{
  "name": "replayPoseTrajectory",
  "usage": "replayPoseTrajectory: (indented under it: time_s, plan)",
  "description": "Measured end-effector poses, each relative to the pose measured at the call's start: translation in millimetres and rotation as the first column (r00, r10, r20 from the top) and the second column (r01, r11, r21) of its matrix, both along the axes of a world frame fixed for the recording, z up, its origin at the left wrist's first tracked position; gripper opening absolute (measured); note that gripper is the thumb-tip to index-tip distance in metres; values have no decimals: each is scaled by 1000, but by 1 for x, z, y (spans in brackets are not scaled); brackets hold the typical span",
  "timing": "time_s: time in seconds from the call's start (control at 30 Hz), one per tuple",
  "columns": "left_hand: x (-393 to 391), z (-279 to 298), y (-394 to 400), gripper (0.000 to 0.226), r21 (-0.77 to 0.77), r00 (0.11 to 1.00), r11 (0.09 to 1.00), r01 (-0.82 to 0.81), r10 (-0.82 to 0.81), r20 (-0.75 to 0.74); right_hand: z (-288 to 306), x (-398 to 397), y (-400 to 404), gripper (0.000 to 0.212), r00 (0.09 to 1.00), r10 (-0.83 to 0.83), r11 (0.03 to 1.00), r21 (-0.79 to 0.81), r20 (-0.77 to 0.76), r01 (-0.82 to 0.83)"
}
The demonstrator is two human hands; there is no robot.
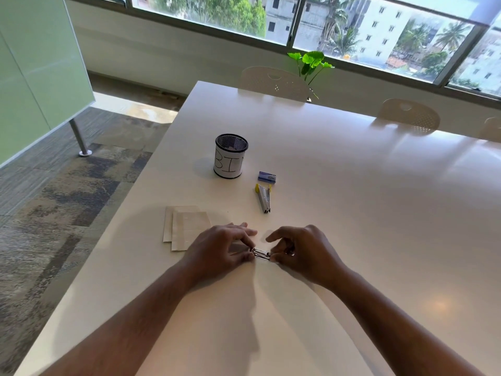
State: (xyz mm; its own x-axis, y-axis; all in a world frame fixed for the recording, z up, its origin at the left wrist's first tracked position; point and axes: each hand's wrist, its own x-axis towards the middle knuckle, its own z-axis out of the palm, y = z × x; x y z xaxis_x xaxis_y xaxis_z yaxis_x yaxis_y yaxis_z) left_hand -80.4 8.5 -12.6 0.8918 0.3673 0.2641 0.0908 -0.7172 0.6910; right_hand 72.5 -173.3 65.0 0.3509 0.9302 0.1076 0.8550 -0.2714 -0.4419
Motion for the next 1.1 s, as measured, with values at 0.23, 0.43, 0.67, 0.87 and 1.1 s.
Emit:
replayPoseTrajectory:
  time_s: [0.23, 0.43, 0.67, 0.87, 1.1]
  plan:
    - [0, 0, 1, 17, 12, 1000, 1000, 12, -12, -13, 7, -4, 3, 32, 992, 28, 998, -65, 126, -20]
    - [0, 0, 0, 16, 7, 1000, 1000, 5, -4, -17, 8, -8, 3, 39, 964, 50, 996, -80, 262, -30]
    - [0, 0, 0, 18, 18, 1000, 1000, 3, -3, -7, 4, -4, 8, 55, 952, 82, 991, -124, 295, -47]
    - [-1, 1, -1, 19, 13, 1000, 1000, 4, -4, 2, -1, 2, -6, 45, 988, -5, 996, -86, 154, 19]
    - [-1, 3, -1, 19, 6, 1000, 1000, 6, -6, 2, -19, -1, -23, 30, 960, 33, 999, -48, 280, -21]
